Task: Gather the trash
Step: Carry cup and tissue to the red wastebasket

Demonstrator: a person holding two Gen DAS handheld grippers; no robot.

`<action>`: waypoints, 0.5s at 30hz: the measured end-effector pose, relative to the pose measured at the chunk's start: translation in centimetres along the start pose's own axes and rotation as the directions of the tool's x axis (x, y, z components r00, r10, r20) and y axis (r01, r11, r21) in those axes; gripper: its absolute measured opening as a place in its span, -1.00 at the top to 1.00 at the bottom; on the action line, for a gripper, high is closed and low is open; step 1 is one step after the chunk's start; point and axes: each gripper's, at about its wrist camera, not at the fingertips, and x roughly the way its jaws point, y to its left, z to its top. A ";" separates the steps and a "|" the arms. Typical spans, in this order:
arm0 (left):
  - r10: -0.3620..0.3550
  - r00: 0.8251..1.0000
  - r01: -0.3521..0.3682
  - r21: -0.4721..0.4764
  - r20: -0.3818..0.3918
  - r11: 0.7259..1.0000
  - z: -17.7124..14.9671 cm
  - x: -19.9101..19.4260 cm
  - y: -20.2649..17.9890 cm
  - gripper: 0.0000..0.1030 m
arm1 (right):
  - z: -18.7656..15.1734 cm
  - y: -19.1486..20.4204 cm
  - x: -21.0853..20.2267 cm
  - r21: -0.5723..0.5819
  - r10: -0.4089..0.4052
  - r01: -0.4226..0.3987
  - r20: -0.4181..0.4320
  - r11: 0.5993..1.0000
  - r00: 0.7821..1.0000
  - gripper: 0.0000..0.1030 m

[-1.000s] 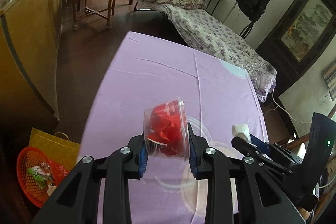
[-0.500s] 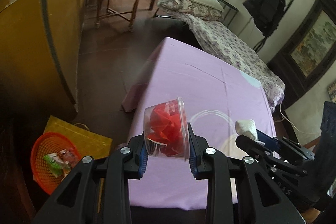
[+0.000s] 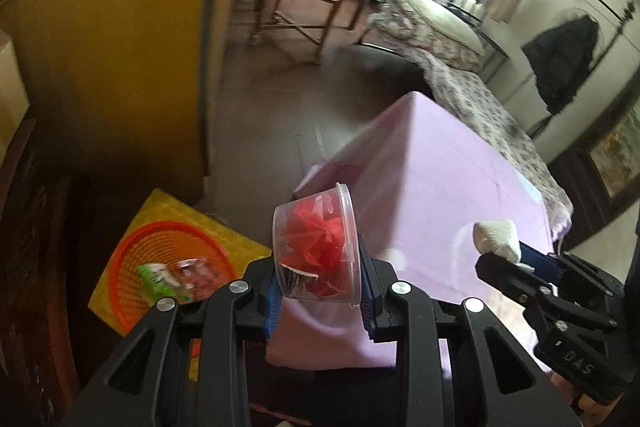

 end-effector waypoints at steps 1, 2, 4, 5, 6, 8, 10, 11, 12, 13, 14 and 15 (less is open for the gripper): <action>0.011 1.000 -0.011 -0.014 0.000 1.000 0.0 -0.1 0.9 0.39 | 0.2 1.0 0.5 -0.019 0.013 -0.013 -0.011 1.000 1.000 0.36; 0.020 1.000 -0.020 -0.028 0.000 0.999 -0.1 -0.2 1.7 0.39 | 0.4 1.8 0.9 -0.033 0.024 -0.025 -0.021 0.999 0.999 0.36; 0.040 0.999 -0.040 -0.056 -0.003 0.998 -0.3 -0.3 3.4 0.39 | 0.8 2.8 1.6 -0.054 0.043 -0.044 -0.037 0.998 0.998 0.36; 0.046 0.999 -0.046 -0.070 -0.005 0.996 -0.4 -0.3 4.2 0.39 | 1.1 4.0 2.3 -0.078 0.053 -0.057 -0.051 0.995 0.997 0.36; 0.053 0.999 -0.054 -0.086 -0.010 0.995 -0.5 -0.3 5.2 0.39 | 1.2 4.6 2.7 -0.091 0.060 -0.065 -0.061 0.994 0.996 0.36; 0.068 0.998 -0.070 -0.107 -0.018 0.992 -0.7 0.0 6.5 0.39 | 1.8 6.2 4.0 -0.117 0.077 -0.086 -0.084 0.989 0.993 0.36; 0.084 0.996 -0.088 -0.130 -0.034 0.988 -0.9 0.4 8.1 0.39 | 2.3 7.3 4.9 -0.141 0.081 -0.095 -0.103 0.986 0.991 0.36; 0.089 0.995 -0.094 -0.137 -0.041 0.986 -1.0 0.6 8.6 0.39 | 2.6 8.5 5.8 -0.160 0.080 -0.098 -0.117 0.982 0.990 0.36; 0.094 0.994 -0.100 -0.145 -0.048 0.984 -1.1 0.8 9.2 0.39 | 2.8 9.0 6.3 -0.168 0.083 -0.104 -0.126 0.980 0.988 0.36; 0.101 0.993 -0.109 -0.154 -0.056 0.982 -1.3 1.0 9.9 0.39 | 2.8 9.4 6.6 -0.171 0.087 -0.109 -0.130 0.979 0.988 0.36; 0.106 0.992 -0.116 -0.165 -0.066 0.979 -1.5 1.4 10.6 0.39 | 3.0 10.0 7.3 -0.173 0.099 -0.123 -0.143 0.977 0.985 0.36; 0.109 0.991 -0.120 -0.171 -0.072 0.978 -1.7 1.6 11.1 0.39 | 3.2 10.4 7.8 -0.173 0.109 -0.136 -0.156 0.976 0.982 0.36</action>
